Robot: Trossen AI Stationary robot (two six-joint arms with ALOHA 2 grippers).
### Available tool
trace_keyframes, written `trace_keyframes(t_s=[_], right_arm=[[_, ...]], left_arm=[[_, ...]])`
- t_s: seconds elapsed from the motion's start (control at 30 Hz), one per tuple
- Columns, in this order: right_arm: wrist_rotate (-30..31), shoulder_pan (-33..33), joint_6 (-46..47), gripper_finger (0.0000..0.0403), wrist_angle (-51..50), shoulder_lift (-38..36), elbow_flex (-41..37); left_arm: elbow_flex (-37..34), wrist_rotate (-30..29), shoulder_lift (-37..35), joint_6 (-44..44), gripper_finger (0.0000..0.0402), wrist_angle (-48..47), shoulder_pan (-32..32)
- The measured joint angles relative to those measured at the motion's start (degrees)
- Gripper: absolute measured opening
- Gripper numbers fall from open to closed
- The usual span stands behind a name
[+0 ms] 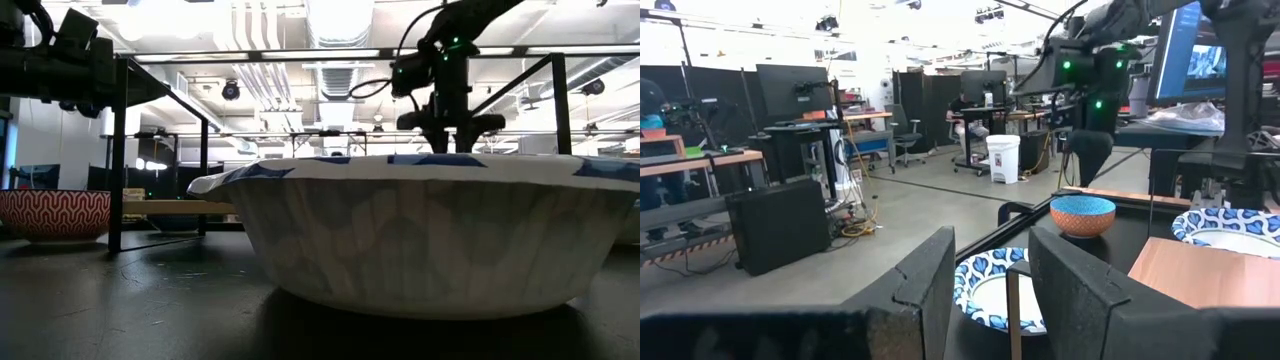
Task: Place and stack bowls onto a shelf
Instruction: Put the small light blue and yellow patterned bowl on the shelf
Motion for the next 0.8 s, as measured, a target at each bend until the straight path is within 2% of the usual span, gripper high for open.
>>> trace_keyframes(t_s=[0.23, 0.8], right_arm=[[-3.69, 0.04, -0.03, 0.0145, 0.37, 5.17, -0.07], [-0.74, 0.02, -2.62, 0.0141, 0.79, 9.40, -0.09]], left_arm=[[0.02, 0.02, 0.00, 0.00, 0.0113, -0.02, 0.00], [0.01, 0.02, -0.02, 0.00, 0.0113, 0.00, 0.00]])
